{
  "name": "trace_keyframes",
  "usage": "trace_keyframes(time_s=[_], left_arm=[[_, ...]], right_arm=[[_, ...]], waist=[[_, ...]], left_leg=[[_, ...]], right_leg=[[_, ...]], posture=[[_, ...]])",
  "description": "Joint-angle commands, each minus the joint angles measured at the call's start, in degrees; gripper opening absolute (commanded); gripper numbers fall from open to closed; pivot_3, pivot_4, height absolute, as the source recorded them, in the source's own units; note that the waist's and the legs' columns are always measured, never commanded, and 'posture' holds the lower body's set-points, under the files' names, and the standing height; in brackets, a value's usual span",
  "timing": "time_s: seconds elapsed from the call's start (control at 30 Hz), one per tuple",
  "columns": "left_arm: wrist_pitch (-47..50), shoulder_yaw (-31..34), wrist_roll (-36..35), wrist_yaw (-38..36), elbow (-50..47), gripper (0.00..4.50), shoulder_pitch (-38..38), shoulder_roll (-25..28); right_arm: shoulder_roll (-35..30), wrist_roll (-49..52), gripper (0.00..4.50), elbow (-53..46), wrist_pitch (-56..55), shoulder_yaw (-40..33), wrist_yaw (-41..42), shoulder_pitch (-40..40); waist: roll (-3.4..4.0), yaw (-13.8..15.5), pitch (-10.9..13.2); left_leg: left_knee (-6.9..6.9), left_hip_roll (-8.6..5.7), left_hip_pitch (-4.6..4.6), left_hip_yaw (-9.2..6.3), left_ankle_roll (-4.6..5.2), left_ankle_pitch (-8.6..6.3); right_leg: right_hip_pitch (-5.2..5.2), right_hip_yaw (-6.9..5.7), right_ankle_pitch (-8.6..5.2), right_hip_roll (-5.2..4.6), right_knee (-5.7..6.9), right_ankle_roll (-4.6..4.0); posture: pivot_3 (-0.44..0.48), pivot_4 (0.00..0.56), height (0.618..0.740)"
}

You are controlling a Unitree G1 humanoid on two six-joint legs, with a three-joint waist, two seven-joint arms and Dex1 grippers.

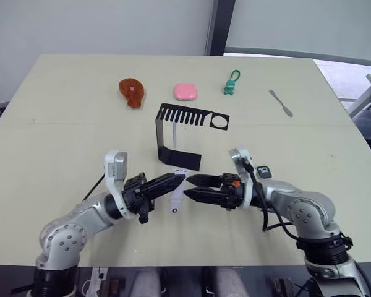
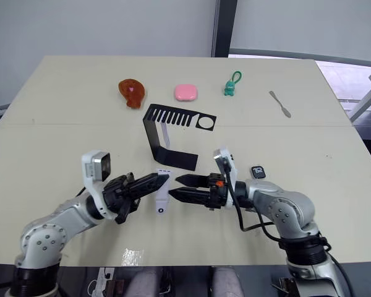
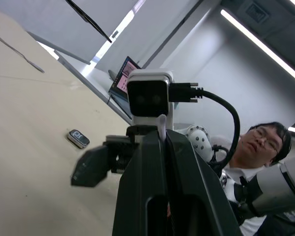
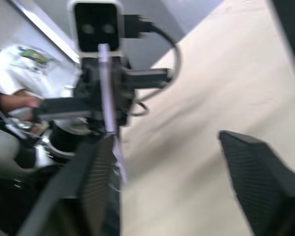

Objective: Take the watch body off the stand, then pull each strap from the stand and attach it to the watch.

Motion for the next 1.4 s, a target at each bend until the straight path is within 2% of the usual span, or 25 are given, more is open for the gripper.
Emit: trace_keyframes(time_s=[0.03,0.1,0.27,0.37,0.53,0.73,0.9,1.03,1.2,1.4], left_arm=[[-3.31,5.86,1.61,-2.42,-2.61,0.0,3.42,3.57],[-6.29,7.7,4.48,-3.93,-2.2,0.0,5.79,4.78],[-10.77,15.46,6.27,-3.42,0.79,0.0,10.48,5.16],[-13.51,19.14,9.28,-4.61,2.78,0.0,14.13,6.02],[-19.33,26.27,14.76,-4.76,10.55,0.0,17.07,7.15],[-21.55,27.66,17.46,-4.35,10.08,0.0,18.78,6.9],[-21.09,27.67,16.35,-1.51,9.01,0.0,17.48,5.7],[-20.1,26.3,15.75,-0.45,6.43,0.0,16.72,5.37],[-18.06,21.11,15.25,0.08,1.94,0.0,12.53,6.79],[-16.3,14.92,15.39,-1.97,-3.75,0.0,9.19,8.88]], right_arm=[[-5.5,-3.27,4.45,-3.08,-7.12,-7.24,2.75,3.81],[-7.68,-5.64,4.45,-2.44,-11.27,-10.16,3.25,6.56],[-10.07,-12.12,4.45,1.48,-24.0,-21.91,2.81,14.91],[-10.68,-19.23,4.45,4.45,-36.31,-26.64,4.43,21.86],[-9.52,-28.56,4.45,15.33,-54.32,-35.67,-0.5,28.92],[-9.2,-31.71,4.45,24.23,-61.58,-42.46,-4.04,36.54],[-10.02,-33.9,4.45,30.05,-66.55,-42.5,-5.44,38.01],[-9.74,-32.88,4.45,31.08,-67.33,-40.85,-5.75,35.76],[-5.79,-30.72,4.45,23.36,-60.26,-32.23,-7.53,27.92],[-4.03,-32.9,4.45,10.93,-43.32,-24.06,-15.7,25.51]], waist=[[0.0,0.05,0.0],[0.0,0.05,0.0],[0.0,0.11,0.0],[0.0,0.16,0.0],[0.0,0.1,0.0],[0.0,0.03,0.0],[0.03,-0.24,-0.01],[0.03,-0.37,-0.02],[0.02,-0.25,-0.01],[0.18,0.2,-0.04]], left_leg=[[0.0,0.0,0.0,0.0,0.0,0.0],[0.0,0.0,0.01,0.0,0.0,0.0],[-0.04,0.01,0.02,0.01,0.0,-0.01],[-0.08,-0.01,0.02,0.02,0.02,-0.02],[-0.04,0.0,0.11,0.03,0.02,-0.02],[-0.22,0.02,0.13,0.02,-0.04,-0.08],[-0.29,0.04,0.3,0.02,-0.05,-0.09],[-0.5,0.03,0.43,0.1,-0.11,-0.04],[-0.63,0.03,0.98,0.11,-0.13,-0.02],[-0.89,-0.01,0.98,0.08,-0.24,0.0]], right_leg=[[0.0,0.0,0.0,0.0,-0.01,0.0],[0.02,-0.01,0.0,0.0,-0.04,0.0],[0.04,0.0,0.0,0.0,-0.08,0.0],[0.05,-0.01,0.0,0.0,-0.17,0.0],[0.11,-0.02,0.0,0.02,-0.13,0.0],[0.15,0.01,0.0,0.01,-0.31,0.0],[0.28,0.05,0.01,0.0,-0.3,-0.01],[0.28,0.12,0.01,0.0,-0.3,-0.01],[0.78,0.12,0.0,0.01,-0.35,-0.01],[0.76,0.14,0.0,0.01,-0.48,-0.01]], posture=[[0.0,0.15,0.74],[0.0,0.15,0.74],[0.0,0.15,0.74],[0.0,0.15,0.74],[0.0,0.15,0.74],[0.0,0.15,0.74],[0.0,0.15,0.74],[0.0,0.15,0.74],[0.0,0.15,0.74],[0.0,0.15,0.74]])
